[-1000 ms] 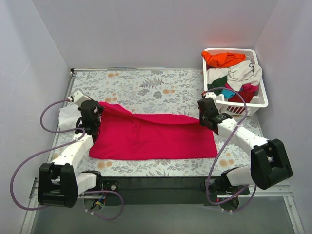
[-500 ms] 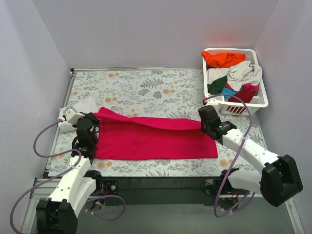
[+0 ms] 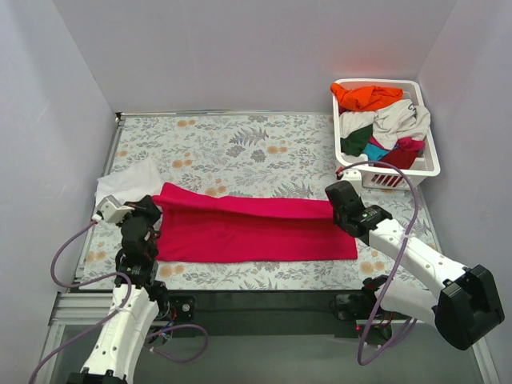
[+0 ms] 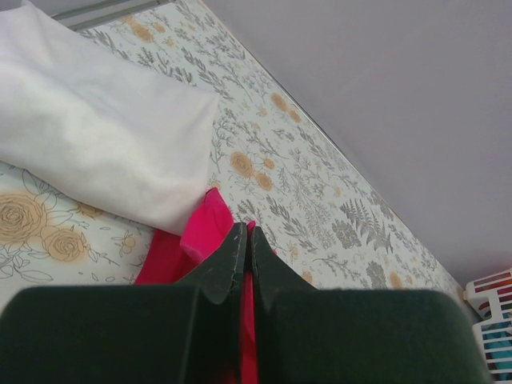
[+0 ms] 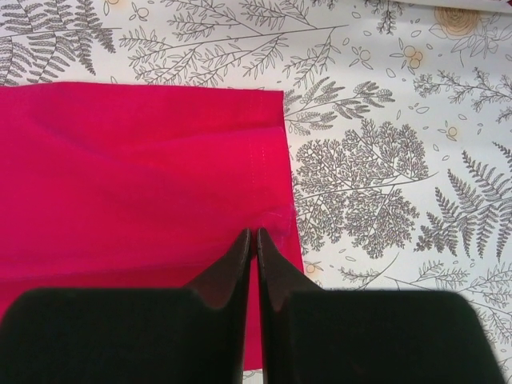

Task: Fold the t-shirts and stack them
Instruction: Fold the tshirt

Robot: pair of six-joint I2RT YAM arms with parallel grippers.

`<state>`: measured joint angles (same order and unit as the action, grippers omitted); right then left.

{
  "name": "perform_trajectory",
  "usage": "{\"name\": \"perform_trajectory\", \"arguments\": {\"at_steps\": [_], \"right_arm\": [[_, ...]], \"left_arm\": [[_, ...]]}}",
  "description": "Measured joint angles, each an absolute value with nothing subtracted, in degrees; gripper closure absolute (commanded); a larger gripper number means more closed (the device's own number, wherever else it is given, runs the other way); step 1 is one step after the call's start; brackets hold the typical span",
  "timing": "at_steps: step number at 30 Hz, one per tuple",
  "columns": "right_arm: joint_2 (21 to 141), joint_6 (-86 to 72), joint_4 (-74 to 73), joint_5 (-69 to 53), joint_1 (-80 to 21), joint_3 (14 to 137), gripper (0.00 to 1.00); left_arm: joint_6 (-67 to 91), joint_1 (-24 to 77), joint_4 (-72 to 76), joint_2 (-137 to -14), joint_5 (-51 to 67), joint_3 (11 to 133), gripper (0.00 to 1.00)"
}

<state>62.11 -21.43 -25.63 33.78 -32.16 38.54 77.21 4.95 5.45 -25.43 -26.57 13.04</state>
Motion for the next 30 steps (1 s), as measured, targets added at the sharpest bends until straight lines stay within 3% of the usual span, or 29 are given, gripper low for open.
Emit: {"name": "perform_trajectory", "arguments": {"at_steps": [7, 8, 9, 10, 11, 13, 15, 17, 21, 30], "right_arm": [[61.17, -23.14, -28.36, 34.44, -34.76, 38.57, 0.99], [61.17, -23.46, -29.08, 34.46, -35.11, 38.57, 0.99], [61.17, -23.79, -29.82, 34.59, -35.42, 38.57, 0.94], [61.17, -24.12, -30.44, 34.63, -35.68, 38.59, 0.76], [61.17, -24.64, -31.18, 34.76, -35.94, 38.61, 0.69], [60.82, -25.02, -32.67, 34.89, -36.45, 38.74, 0.54], [59.29, -25.43, -33.98, 34.76, -36.80, 38.79, 0.48], [57.19, -25.47, -34.63, 34.74, -36.88, 38.98, 0.45], [55.88, -25.21, -34.04, 34.74, -36.86, 40.25, 0.48], [67.22, -22.06, -24.73, 28.21, -28.95, 40.82, 0.55]], "left_arm": [[79.13, 4.95, 1.72, -20.21, -25.43, 10.98, 0.98], [79.44, 4.95, 0.82, -18.90, -25.21, 10.66, 0.76], [79.50, 4.95, -0.08, -17.63, -25.04, 10.41, 0.67], [79.94, 4.95, -0.71, -16.34, -24.91, 10.20, 0.59], [80.16, 4.95, -1.83, -14.72, -24.84, 10.09, 0.44], [80.88, 4.95, -3.53, -10.81, -24.73, 9.96, 0.34], [81.60, 4.95, -4.40, -7.20, -24.71, 9.89, 0.27], [82.32, 4.93, -4.54, -4.73, -24.71, 9.89, 0.26], [83.15, 4.93, -3.64, -6.07, -24.16, 9.89, 0.25], [81.49, 5.13, 8.78, -35.05, -10.79, 12.03, 0.25]]}}
